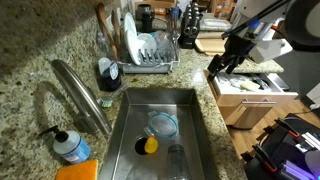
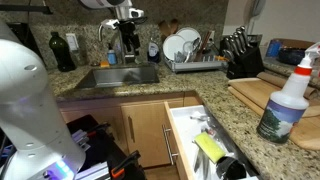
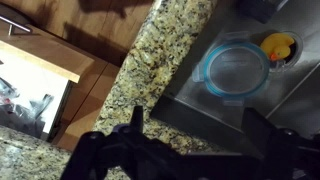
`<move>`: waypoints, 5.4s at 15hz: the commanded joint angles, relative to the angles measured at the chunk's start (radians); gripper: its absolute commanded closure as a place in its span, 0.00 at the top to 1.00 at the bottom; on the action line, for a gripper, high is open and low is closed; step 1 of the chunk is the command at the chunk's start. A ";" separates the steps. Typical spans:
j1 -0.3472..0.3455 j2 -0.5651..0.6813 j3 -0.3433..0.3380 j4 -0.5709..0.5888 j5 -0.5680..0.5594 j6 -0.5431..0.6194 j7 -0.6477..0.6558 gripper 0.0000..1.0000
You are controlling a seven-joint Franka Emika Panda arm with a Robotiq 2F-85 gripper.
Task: Close the open drawer
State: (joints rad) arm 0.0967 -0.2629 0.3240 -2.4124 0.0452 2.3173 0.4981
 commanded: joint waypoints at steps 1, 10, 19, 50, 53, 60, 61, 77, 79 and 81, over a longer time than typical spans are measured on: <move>0.019 0.001 -0.019 0.001 -0.007 -0.002 0.004 1.00; -0.026 -0.153 -0.175 -0.458 0.240 0.081 0.115 1.00; -0.128 -0.010 -0.180 -0.380 0.131 0.086 0.324 1.00; -0.238 0.378 -0.483 -0.294 0.291 0.211 0.441 1.00; -0.246 0.443 -0.517 -0.285 0.260 0.306 0.552 1.00; -0.197 0.560 -0.648 -0.263 0.122 0.490 0.840 1.00; -0.150 0.574 -0.707 -0.265 0.024 0.545 0.932 1.00; 0.245 0.596 -1.196 -0.242 -0.269 0.705 1.293 1.00; 0.203 0.571 -1.132 -0.242 -0.253 0.695 1.201 1.00; 0.175 0.571 -1.067 -0.228 -0.211 0.664 1.128 1.00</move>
State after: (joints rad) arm 0.3196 0.3190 -0.8271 -2.6560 -0.2187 3.0224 1.7326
